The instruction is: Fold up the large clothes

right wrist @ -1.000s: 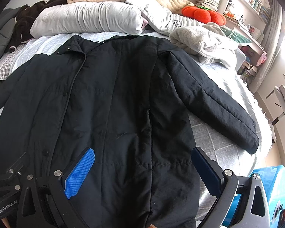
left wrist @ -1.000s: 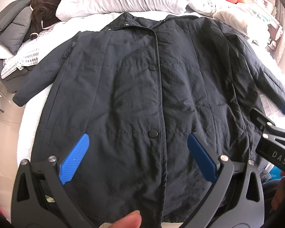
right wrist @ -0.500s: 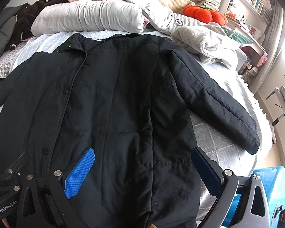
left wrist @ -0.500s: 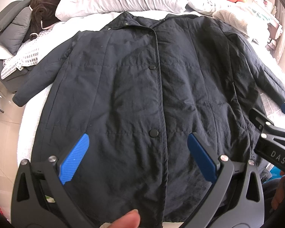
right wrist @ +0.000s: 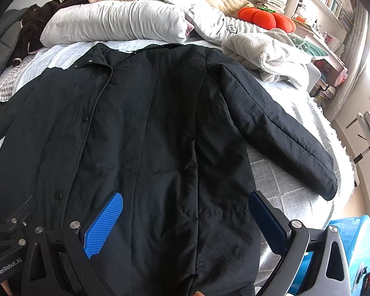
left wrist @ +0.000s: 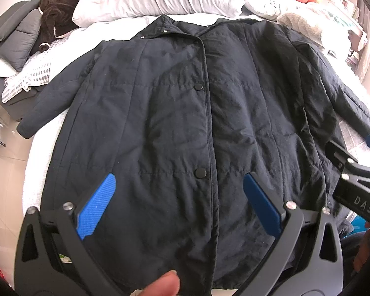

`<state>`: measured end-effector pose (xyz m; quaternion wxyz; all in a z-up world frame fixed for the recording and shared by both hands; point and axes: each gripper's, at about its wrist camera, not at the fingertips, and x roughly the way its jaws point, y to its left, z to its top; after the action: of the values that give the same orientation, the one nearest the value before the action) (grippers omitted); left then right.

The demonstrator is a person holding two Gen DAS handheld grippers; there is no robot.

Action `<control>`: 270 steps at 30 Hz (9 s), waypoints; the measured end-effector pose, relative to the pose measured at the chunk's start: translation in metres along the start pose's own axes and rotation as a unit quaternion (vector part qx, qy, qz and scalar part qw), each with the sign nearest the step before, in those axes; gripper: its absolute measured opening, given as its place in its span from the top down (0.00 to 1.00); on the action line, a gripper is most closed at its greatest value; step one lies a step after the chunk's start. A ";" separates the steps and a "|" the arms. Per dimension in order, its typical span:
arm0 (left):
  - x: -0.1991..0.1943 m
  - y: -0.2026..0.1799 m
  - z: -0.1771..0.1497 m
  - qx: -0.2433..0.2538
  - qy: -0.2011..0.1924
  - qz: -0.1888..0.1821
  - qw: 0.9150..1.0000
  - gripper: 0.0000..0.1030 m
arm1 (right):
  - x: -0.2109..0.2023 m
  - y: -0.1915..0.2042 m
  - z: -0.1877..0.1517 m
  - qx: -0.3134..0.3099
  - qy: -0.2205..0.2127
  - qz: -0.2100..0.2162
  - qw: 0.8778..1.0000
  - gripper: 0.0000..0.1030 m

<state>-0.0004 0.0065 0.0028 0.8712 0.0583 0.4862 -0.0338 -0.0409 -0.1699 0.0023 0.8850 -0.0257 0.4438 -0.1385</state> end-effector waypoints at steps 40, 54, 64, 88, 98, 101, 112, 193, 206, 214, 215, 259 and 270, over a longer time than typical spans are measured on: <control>0.003 0.010 0.009 0.002 -0.024 0.012 1.000 0.00 | 0.005 0.002 0.005 0.006 0.002 0.017 1.000 0.00; 0.031 0.028 0.035 -0.005 -0.011 -0.031 0.999 0.00 | 0.038 0.024 0.035 -0.027 0.003 0.055 0.998 0.00; 0.031 0.021 0.056 0.006 -0.018 -0.041 0.999 0.00 | 0.046 0.009 0.054 -0.019 0.000 0.063 0.998 0.00; 0.043 0.026 0.076 0.030 -0.001 -0.026 0.999 0.00 | 0.061 -0.136 0.061 0.066 0.073 0.020 0.995 0.02; 0.049 0.009 0.069 0.049 0.010 -0.067 0.997 0.00 | 0.074 -0.257 0.051 0.131 0.110 -0.048 0.984 0.03; 0.052 0.008 0.069 0.044 0.017 -0.081 0.996 0.00 | 0.089 -0.281 0.049 0.146 0.128 -0.052 0.980 0.03; 0.060 0.001 0.071 0.048 0.024 -0.100 0.994 0.00 | 0.154 -0.317 0.032 0.227 0.186 0.029 0.956 0.09; 0.126 0.062 0.247 -0.068 -0.110 -0.140 0.982 0.93 | 0.164 -0.139 0.231 0.006 0.061 0.120 0.991 0.25; 0.158 0.036 0.228 0.017 -0.071 -0.119 0.990 0.81 | 0.249 -0.153 0.251 0.201 0.078 0.276 0.937 0.93; 0.204 -0.010 0.220 0.060 -0.009 -0.129 0.990 0.79 | 0.227 -0.155 0.288 0.114 0.030 0.137 0.984 0.93; 0.204 -0.009 0.220 0.055 -0.009 -0.130 0.990 0.78 | 0.225 -0.157 0.285 0.114 0.028 0.139 0.983 0.90; 0.035 -0.001 0.279 -0.045 -0.243 -0.247 0.937 0.93 | 0.193 -0.142 0.167 0.068 -0.051 0.099 0.991 0.62; 0.185 0.014 0.236 -0.036 -0.079 -0.149 0.985 0.89 | 0.206 -0.092 0.142 -0.080 -0.051 -0.084 0.992 0.79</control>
<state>0.2970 -0.0113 -0.0306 0.8935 -0.0488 0.4204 -0.1503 0.1683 -0.3244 -0.0570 0.8868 -0.1410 0.4039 -0.1748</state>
